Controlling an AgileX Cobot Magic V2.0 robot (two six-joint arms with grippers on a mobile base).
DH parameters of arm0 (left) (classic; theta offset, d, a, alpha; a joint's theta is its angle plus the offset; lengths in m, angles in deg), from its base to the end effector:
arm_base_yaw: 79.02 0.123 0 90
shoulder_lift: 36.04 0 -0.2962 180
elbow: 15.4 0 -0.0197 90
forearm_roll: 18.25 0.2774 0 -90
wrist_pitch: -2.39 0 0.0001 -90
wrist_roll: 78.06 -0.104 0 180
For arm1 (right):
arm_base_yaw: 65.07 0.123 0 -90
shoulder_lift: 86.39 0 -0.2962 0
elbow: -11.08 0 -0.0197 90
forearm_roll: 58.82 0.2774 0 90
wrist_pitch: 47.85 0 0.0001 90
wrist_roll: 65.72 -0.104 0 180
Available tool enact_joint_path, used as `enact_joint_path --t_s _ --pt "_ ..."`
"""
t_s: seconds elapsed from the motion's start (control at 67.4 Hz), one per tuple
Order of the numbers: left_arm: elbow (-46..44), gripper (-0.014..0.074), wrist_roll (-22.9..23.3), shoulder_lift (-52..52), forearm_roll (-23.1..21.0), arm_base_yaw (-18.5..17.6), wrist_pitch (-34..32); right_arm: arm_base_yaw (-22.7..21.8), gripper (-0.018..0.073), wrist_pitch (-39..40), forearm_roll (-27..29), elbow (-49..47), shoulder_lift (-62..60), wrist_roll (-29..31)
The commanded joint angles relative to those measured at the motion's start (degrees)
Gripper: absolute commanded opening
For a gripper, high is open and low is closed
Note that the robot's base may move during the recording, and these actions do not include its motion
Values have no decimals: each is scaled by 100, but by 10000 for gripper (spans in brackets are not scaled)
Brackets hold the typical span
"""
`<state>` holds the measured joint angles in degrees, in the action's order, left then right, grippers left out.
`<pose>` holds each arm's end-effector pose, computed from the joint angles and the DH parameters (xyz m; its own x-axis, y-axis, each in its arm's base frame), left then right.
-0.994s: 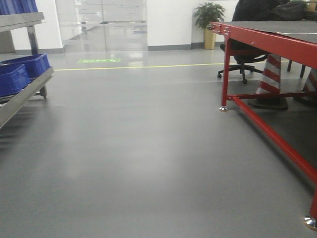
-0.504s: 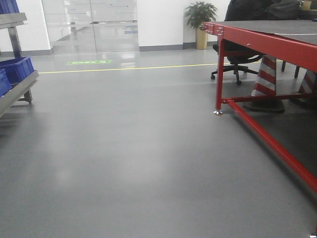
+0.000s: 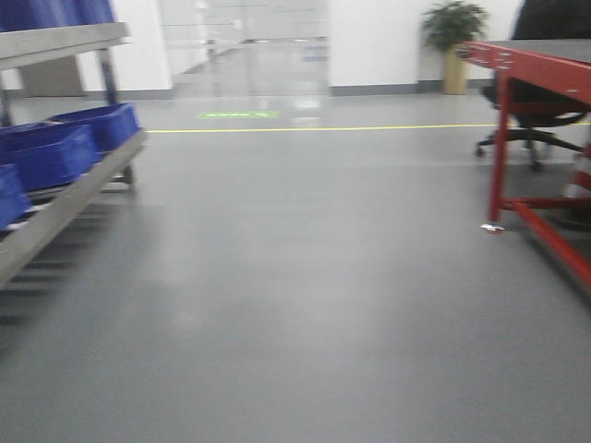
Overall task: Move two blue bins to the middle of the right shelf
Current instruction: 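Drive the base across the aisle to the other shelf holding the bin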
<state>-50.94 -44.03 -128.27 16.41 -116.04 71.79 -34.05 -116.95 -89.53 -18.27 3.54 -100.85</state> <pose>0.2785 -0.1406 0.5409 -0.4502 -0.0293 -0.8924 -0.0073 0.9995 -0.0291 0.2868 0.1146 0.5180 -0.5192 0.0912 -0.8498 0.0864 0.9948 0.0540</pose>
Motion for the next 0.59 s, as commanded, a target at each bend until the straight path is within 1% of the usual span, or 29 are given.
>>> enact_joint_path --t_s 0.0,0.578 --pt "-71 -111 -55 79 70 -37 -186 3 -165 218 -214 -44 -31 11" --pt "-71 -111 -55 79 68 -37 -200 3 -165 218 -214 -44 -31 11"
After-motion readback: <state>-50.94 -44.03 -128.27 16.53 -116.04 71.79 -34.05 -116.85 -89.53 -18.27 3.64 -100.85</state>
